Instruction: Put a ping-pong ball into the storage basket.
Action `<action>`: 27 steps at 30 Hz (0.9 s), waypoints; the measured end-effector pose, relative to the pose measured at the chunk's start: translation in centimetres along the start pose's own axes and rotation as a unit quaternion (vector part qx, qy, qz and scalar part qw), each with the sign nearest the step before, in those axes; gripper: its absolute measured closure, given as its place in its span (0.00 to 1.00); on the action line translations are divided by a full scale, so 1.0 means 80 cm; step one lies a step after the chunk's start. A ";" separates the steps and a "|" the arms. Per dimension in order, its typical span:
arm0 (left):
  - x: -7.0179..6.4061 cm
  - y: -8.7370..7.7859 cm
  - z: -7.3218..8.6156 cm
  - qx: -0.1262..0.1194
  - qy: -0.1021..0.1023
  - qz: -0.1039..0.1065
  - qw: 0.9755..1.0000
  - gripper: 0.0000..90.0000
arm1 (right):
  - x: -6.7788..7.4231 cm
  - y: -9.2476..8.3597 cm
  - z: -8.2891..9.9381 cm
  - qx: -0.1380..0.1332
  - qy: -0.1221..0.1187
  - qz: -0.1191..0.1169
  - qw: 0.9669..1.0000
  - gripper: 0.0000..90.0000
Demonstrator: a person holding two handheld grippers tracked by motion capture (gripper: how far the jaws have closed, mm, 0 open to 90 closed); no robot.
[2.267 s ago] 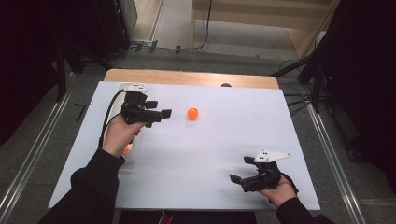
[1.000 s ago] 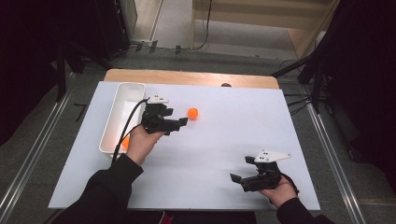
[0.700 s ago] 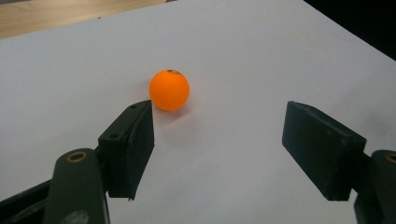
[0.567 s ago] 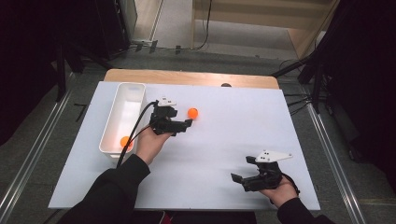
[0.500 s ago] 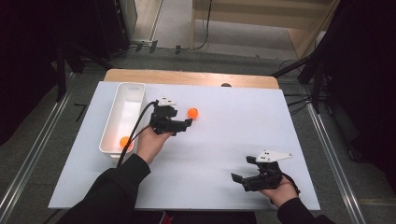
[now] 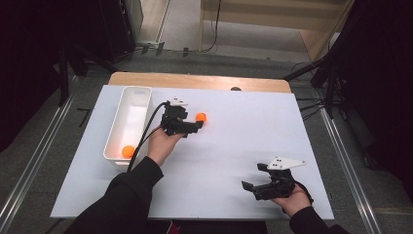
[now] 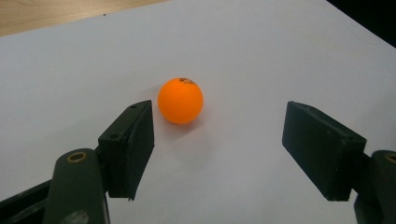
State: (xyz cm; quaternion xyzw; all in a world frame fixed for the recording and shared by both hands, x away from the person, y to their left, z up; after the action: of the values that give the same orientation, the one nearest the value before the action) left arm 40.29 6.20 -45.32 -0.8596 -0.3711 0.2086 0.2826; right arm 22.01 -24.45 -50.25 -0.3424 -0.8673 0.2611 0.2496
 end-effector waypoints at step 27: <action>0.005 0.030 -0.019 0.008 -0.011 0.000 1.000 0.08 | 0.001 0.000 0.000 0.000 -0.004 -0.005 1.000 0.06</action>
State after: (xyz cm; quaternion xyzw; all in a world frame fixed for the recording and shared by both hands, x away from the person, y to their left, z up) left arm 42.70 4.64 -45.80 -0.8547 -0.3728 0.2212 0.2856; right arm 21.94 -24.37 -50.23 -0.3372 -0.8699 0.2613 0.2475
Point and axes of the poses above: each handheld gripper's, and its own axes: y roughly forward along the jaws, z roughly out of its underside, x roughly to its left, the point moved 1 cm from there along y, roughly forward along the jaws, and after that the axes turned 2 degrees about -z, right-handed, at the moved point
